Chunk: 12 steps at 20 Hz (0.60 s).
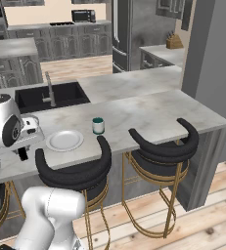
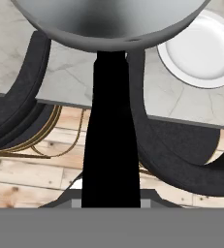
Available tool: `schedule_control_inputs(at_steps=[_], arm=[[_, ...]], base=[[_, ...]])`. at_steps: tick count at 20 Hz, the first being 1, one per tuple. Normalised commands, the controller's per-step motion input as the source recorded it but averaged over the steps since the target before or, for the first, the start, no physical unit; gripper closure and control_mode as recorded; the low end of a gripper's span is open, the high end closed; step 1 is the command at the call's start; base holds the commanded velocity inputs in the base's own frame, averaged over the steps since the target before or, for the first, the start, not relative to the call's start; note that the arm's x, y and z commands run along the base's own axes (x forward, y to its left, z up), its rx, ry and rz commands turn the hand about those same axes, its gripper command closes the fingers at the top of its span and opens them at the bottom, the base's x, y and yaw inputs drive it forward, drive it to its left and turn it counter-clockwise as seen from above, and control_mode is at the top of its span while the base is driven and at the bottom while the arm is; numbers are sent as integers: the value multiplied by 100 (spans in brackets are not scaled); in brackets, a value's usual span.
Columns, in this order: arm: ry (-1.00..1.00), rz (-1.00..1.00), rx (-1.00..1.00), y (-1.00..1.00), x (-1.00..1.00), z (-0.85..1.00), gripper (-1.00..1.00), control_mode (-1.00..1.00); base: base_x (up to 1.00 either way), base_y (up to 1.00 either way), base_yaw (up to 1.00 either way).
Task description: Pick up the pan with the steak in it and place it on the dining table. Then place the steak on the plate.
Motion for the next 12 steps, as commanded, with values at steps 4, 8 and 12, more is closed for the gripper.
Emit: schedule_control_inputs(at_steps=[4, 8, 12], arm=[[0, -3, -1, 15, 9, 0, 100, -100], [1, 0, 1, 26, 1, -7, 100, -100], [2, 0, 0, 72, 5, -24, 100, -100]], base=[[0, 0, 0], [0, 0, 0], [0, 0, 0]])
